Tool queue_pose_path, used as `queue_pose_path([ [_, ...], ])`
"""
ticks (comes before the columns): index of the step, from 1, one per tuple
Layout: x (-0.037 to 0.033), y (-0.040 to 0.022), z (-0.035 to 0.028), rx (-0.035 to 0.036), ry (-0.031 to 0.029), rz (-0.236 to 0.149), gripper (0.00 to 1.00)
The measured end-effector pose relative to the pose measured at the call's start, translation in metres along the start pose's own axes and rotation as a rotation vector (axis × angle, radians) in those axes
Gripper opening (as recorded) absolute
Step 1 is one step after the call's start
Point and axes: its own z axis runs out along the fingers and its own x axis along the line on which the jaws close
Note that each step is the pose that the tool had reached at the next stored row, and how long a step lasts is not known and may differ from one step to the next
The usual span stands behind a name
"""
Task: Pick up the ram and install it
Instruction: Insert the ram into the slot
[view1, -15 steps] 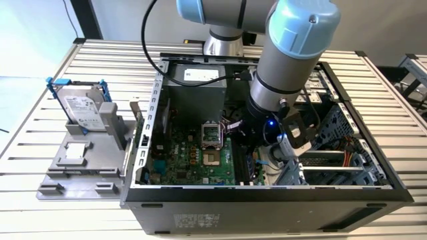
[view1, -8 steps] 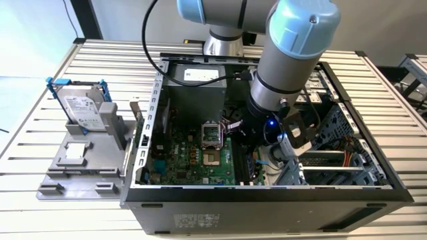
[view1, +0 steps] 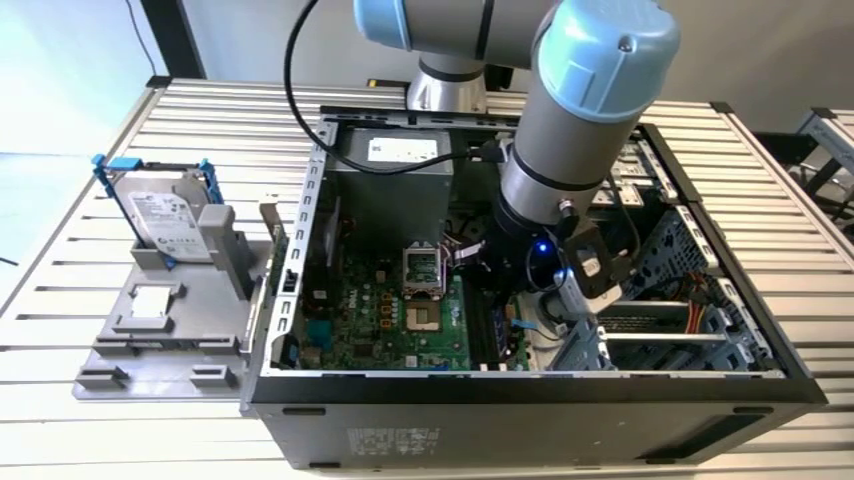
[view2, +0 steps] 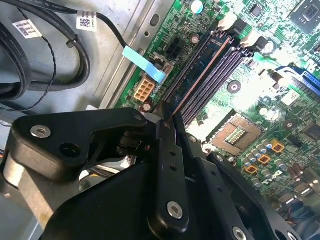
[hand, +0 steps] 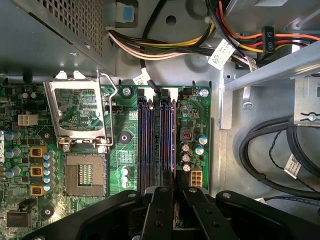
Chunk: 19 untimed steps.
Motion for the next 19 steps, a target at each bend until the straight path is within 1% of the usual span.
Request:
queue_pose_path([
  [3, 0.0000, 0.0000, 0.0000, 0.0002, 0.0001, 0.000, 0.00],
  [5, -0.0001, 0.0001, -0.0010, 0.0029, 0.0000, 0.000, 0.00],
  [7, 0.0000, 0.0002, -0.0027, 0.0090, 0.0001, 0.000, 0.00],
  [8, 0.0000, 0.0002, -0.0032, 0.0138, 0.0000, 0.000, 0.00],
  [12, 0.0000, 0.0002, -0.0033, 0.0240, 0.0000, 0.000, 0.00],
  [19, -0.0001, 0.0001, -0.0027, 0.0242, -0.0004, 0.010, 0.00],
])
